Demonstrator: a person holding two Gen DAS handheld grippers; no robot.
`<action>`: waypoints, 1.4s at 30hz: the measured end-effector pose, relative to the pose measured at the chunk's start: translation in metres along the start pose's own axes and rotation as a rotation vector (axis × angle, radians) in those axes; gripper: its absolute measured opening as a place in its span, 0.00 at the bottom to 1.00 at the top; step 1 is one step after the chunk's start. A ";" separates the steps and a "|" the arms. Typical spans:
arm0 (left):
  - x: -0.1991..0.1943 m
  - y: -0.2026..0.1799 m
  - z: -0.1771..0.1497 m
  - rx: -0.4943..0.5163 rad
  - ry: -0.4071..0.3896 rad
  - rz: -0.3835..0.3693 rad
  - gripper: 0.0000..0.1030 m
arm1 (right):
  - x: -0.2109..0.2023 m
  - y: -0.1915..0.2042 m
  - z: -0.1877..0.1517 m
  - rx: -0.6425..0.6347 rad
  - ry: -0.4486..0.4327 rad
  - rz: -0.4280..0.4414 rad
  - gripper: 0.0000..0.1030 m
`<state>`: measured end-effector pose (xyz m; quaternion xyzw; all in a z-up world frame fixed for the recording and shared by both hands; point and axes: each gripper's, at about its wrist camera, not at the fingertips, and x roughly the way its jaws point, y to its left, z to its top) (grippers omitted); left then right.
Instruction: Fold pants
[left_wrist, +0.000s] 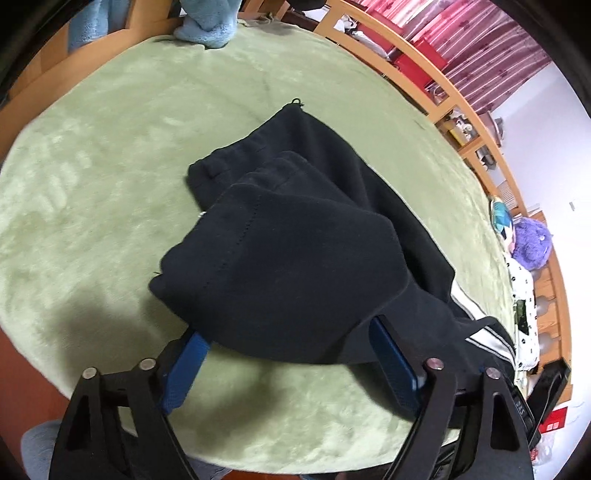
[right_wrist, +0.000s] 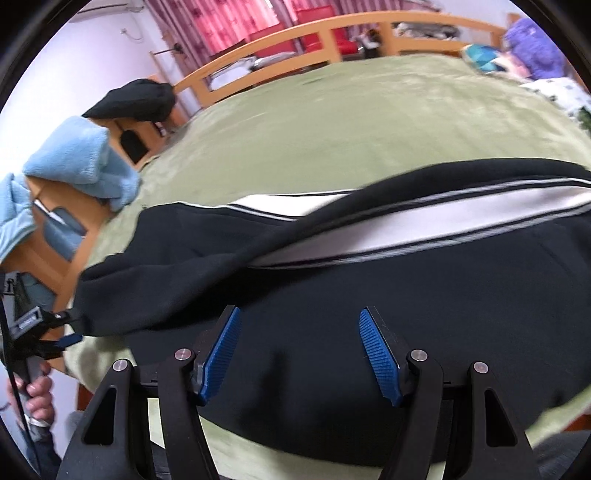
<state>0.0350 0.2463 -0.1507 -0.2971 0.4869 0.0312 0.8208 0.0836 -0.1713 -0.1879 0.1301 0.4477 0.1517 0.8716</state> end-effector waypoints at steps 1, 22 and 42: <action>0.000 0.001 0.001 -0.005 -0.008 -0.013 0.78 | 0.006 0.003 0.004 0.007 0.000 0.022 0.65; 0.000 -0.070 0.128 0.078 -0.181 -0.118 0.85 | 0.071 -0.003 0.143 0.194 -0.069 0.082 0.18; 0.090 0.036 0.095 -0.142 -0.156 0.086 0.62 | -0.016 -0.025 0.023 0.068 -0.029 -0.159 0.53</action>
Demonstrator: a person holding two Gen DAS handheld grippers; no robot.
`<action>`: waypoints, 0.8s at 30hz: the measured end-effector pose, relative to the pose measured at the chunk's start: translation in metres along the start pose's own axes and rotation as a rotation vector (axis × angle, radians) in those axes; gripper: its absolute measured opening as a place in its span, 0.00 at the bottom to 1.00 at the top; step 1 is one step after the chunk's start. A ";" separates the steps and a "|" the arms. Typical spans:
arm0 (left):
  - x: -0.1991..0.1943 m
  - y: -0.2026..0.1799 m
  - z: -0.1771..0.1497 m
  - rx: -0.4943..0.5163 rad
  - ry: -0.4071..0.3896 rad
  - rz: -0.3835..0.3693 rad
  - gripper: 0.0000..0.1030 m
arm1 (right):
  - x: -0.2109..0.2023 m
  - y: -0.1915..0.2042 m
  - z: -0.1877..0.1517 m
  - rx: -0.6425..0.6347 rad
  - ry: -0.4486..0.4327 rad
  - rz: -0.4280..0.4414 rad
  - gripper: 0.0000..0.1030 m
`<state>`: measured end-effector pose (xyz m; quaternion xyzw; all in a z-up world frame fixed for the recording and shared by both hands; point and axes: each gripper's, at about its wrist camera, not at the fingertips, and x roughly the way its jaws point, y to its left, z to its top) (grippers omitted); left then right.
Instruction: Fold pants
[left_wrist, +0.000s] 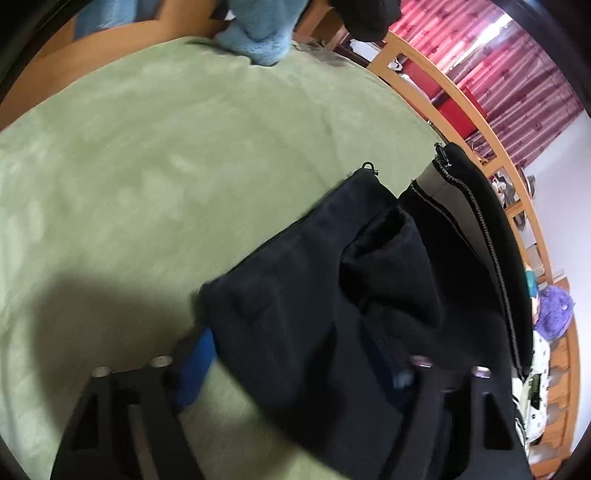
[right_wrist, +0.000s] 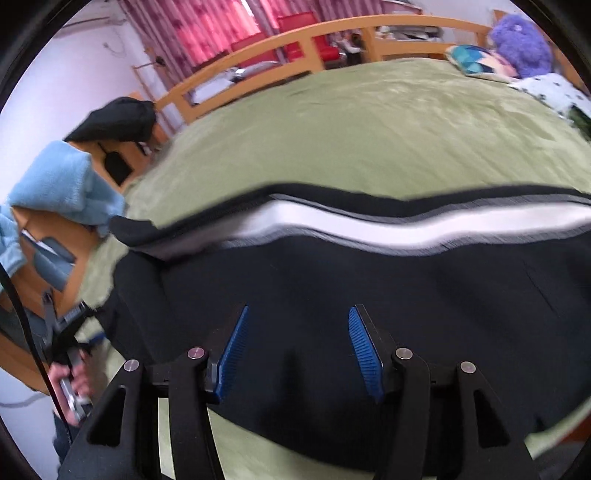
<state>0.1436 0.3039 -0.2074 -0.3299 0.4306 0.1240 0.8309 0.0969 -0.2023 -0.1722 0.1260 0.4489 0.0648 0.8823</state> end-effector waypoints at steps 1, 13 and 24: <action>0.005 -0.001 0.003 -0.019 0.002 0.017 0.55 | -0.002 -0.006 -0.004 0.013 0.003 -0.016 0.53; -0.082 0.041 0.018 -0.077 -0.147 -0.096 0.08 | -0.017 -0.031 -0.011 0.109 -0.022 -0.019 0.53; -0.083 0.035 -0.017 0.015 -0.032 0.191 0.45 | -0.025 -0.053 -0.027 0.138 -0.006 -0.023 0.53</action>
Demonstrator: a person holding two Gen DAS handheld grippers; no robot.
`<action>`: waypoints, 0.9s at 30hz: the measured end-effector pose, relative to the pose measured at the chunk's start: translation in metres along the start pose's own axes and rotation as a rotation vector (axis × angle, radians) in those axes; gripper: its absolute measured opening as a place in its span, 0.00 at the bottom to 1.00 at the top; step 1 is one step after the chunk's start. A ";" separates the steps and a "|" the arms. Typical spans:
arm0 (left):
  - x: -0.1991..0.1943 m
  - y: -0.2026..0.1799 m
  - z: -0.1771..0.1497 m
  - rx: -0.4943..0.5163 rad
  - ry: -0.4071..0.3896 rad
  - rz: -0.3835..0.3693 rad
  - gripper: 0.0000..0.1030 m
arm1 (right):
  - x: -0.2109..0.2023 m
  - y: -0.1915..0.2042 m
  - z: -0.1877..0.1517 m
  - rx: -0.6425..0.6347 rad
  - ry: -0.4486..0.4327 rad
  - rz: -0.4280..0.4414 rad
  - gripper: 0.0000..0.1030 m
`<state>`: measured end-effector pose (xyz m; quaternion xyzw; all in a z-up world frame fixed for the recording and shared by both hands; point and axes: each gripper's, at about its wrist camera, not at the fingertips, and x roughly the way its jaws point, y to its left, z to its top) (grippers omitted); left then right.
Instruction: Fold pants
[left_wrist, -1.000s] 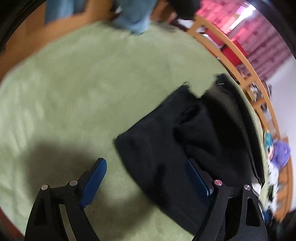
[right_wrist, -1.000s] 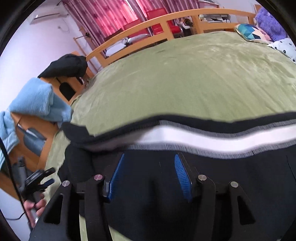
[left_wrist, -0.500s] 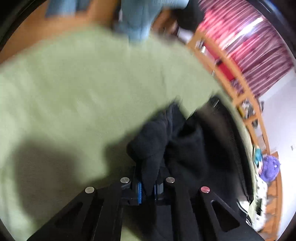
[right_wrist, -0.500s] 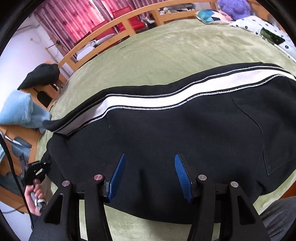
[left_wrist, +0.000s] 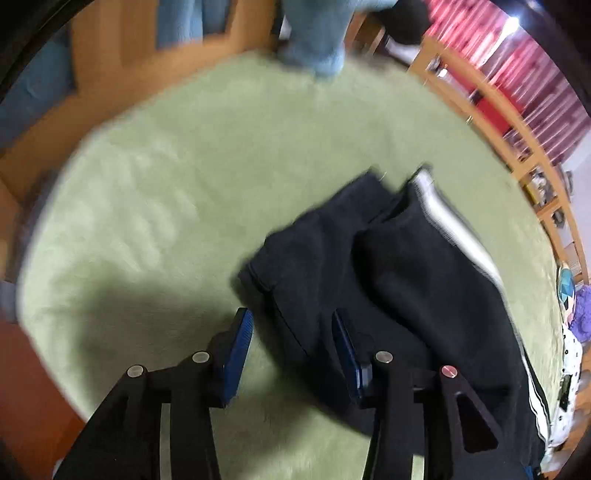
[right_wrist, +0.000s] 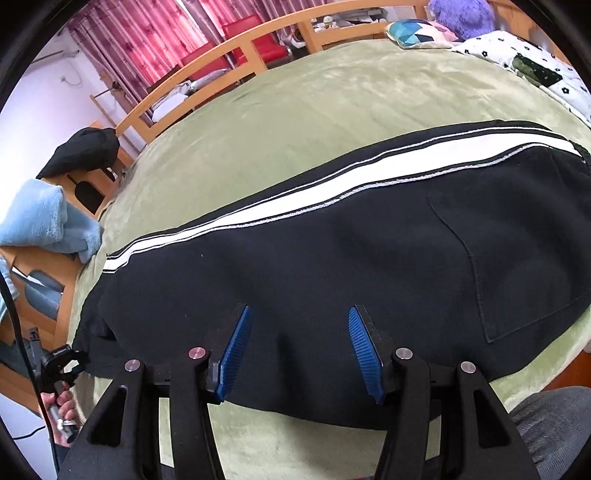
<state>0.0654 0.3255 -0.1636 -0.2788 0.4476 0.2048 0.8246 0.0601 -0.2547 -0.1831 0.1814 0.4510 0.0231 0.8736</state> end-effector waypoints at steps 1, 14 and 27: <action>-0.017 -0.007 -0.004 0.038 -0.040 -0.021 0.53 | -0.001 -0.001 0.000 -0.010 -0.006 -0.013 0.53; 0.048 -0.046 0.006 -0.038 0.000 -0.146 0.62 | -0.016 -0.030 -0.015 -0.103 -0.028 -0.100 0.53; 0.027 -0.021 0.027 -0.126 -0.053 -0.331 0.05 | -0.022 -0.021 -0.007 -0.027 -0.065 -0.058 0.53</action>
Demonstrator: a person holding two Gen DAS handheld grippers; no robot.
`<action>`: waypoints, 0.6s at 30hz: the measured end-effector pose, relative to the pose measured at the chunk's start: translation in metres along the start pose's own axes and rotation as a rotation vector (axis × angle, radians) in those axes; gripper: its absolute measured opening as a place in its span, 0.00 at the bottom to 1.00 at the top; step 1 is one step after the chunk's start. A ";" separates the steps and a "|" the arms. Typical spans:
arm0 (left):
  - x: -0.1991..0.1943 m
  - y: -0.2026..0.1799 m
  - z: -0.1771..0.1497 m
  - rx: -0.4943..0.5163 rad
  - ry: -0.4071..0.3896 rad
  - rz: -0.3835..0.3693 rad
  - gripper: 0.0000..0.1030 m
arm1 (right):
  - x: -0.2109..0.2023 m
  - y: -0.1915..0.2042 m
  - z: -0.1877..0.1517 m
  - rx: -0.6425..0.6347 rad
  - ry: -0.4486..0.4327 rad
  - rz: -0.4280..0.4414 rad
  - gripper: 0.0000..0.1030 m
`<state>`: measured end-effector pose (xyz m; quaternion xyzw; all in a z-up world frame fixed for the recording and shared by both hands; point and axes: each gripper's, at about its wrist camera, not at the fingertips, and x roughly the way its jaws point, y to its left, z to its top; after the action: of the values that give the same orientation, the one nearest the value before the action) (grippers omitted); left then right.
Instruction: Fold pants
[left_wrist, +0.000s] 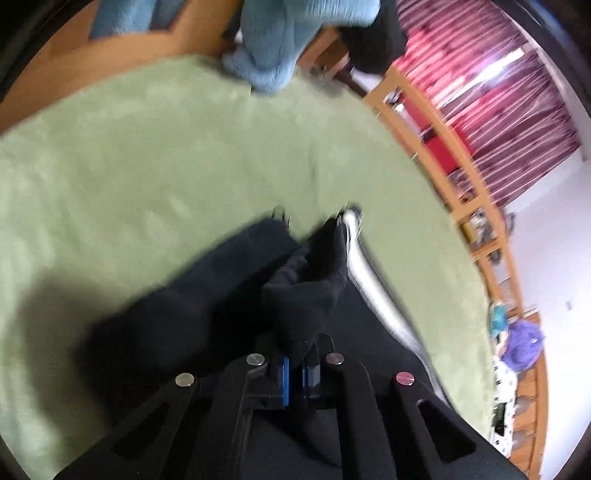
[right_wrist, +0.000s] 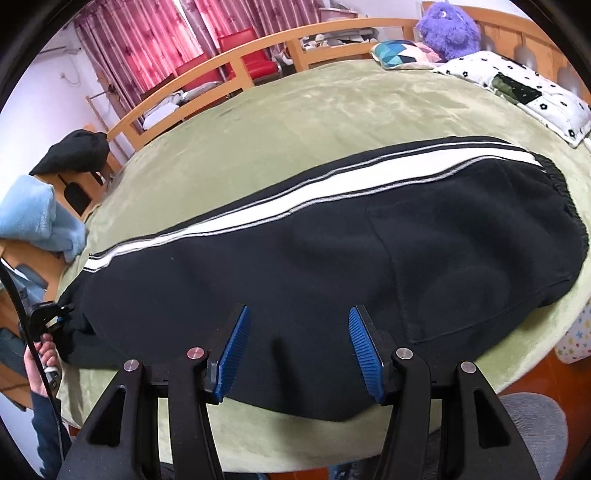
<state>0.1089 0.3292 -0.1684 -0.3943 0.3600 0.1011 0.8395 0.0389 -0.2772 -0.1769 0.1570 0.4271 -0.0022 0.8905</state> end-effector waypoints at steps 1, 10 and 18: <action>-0.017 0.002 0.003 -0.008 -0.017 -0.029 0.05 | 0.000 0.005 0.001 -0.010 -0.004 0.003 0.53; -0.066 0.047 -0.020 -0.047 -0.018 -0.062 0.05 | -0.003 0.031 -0.006 -0.057 0.004 0.036 0.53; -0.012 0.065 -0.036 -0.077 0.149 0.088 0.21 | -0.008 0.020 -0.011 -0.034 0.021 0.021 0.53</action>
<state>0.0515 0.3478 -0.2136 -0.4167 0.4340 0.1220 0.7894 0.0280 -0.2560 -0.1718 0.1462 0.4349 0.0162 0.8884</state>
